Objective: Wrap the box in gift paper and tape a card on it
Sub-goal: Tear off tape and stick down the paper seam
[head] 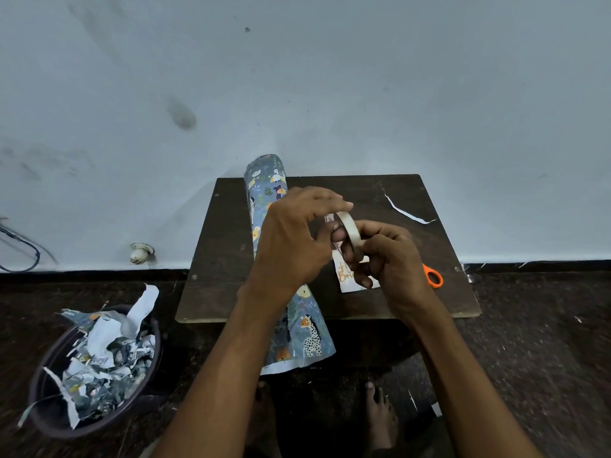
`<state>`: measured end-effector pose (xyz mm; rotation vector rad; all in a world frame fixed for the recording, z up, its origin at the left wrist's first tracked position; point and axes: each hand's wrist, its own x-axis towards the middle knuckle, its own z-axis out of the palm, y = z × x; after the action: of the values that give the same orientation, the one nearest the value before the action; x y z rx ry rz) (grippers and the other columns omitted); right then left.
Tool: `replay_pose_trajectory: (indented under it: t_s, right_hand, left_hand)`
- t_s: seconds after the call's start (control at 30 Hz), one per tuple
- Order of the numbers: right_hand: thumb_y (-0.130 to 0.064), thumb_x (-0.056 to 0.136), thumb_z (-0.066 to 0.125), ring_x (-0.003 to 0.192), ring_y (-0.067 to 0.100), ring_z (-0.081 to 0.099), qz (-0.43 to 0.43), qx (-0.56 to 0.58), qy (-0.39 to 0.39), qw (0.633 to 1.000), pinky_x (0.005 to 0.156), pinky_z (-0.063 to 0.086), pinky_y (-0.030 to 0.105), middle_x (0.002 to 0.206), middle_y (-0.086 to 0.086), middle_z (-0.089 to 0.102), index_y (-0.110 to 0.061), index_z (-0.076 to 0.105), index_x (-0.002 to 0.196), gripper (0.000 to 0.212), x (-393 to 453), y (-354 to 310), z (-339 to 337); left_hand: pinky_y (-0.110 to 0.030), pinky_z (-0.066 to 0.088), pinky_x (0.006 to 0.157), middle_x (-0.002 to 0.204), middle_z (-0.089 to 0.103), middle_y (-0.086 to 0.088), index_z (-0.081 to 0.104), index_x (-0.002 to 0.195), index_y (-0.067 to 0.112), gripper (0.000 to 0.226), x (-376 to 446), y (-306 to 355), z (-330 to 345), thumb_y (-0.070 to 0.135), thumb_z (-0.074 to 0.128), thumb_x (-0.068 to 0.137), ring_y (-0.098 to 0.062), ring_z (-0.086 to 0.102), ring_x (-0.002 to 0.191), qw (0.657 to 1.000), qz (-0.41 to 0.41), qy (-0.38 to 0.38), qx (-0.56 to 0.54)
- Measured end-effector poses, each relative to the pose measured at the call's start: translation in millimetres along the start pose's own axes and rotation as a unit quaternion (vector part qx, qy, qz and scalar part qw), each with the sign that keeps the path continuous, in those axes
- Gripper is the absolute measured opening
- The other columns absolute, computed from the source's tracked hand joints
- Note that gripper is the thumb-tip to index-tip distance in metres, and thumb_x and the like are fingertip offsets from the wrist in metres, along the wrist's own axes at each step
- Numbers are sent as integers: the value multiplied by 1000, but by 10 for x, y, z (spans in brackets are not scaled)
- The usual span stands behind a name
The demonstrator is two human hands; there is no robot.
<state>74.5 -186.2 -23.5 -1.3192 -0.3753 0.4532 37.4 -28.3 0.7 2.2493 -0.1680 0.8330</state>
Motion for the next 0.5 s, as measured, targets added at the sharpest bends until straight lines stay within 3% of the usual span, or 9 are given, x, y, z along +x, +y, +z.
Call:
replay_pose_trajectory:
  t_s: [0.1, 0.2, 0.27, 0.33, 0.4, 0.5]
  right_hand:
    - [-7, 74, 40, 51, 15, 47, 6, -2, -4, 1000, 40, 32, 19, 63, 8, 58, 1, 72, 95, 40, -9, -5, -21]
    - [-7, 70, 41, 50, 17, 46, 15, -13, -14, 1000, 39, 30, 18, 63, 12, 57, 0, 74, 92, 40, -20, -35, -37]
    - [-8, 67, 41, 49, 18, 44, 15, -32, -23, 999, 40, 29, 18, 61, 14, 55, -5, 76, 84, 39, -32, -58, -35]
    - [-9, 70, 43, 46, 15, 43, 7, -50, -23, 998, 40, 29, 18, 59, 14, 54, -6, 76, 79, 33, -43, -61, -38]
    - [-12, 78, 49, 46, 15, 41, 1, -63, -17, 998, 39, 29, 19, 57, 10, 51, -1, 73, 79, 26, -46, -58, -62]
    - [-17, 83, 56, 47, 17, 38, -7, -72, -13, 997, 39, 30, 20, 53, 5, 47, 0, 74, 75, 26, -33, -53, -100]
  left_hand:
    - [-39, 54, 89, 111, 74, 3, 81, 103, 19, 36, 19, -26, -25, -5, 66, 80, -16, 66, 106, 999, 23, -28, -7]
    - [-39, 53, 90, 109, 72, 4, 80, 101, 18, 38, 11, -33, -46, -9, 62, 80, -15, 65, 107, 996, -4, -77, -50]
    - [-37, 55, 80, 99, 70, 4, 77, 96, 16, 24, 8, -5, -63, 0, 62, 84, -15, 66, 92, 986, -49, -115, -110]
    - [-30, 51, 71, 88, 66, 5, 73, 88, 17, 8, -2, 16, -61, 18, 65, 85, -13, 62, 79, 983, -81, -136, -97]
    - [-26, 48, 64, 80, 65, 6, 68, 83, 16, 13, -18, 22, -42, 28, 69, 82, -11, 59, 72, 981, -102, -146, -77]
    - [-29, 46, 57, 67, 63, 7, 68, 76, 13, 15, -14, 30, -51, 26, 71, 81, -9, 54, 60, 967, -153, -168, -113]
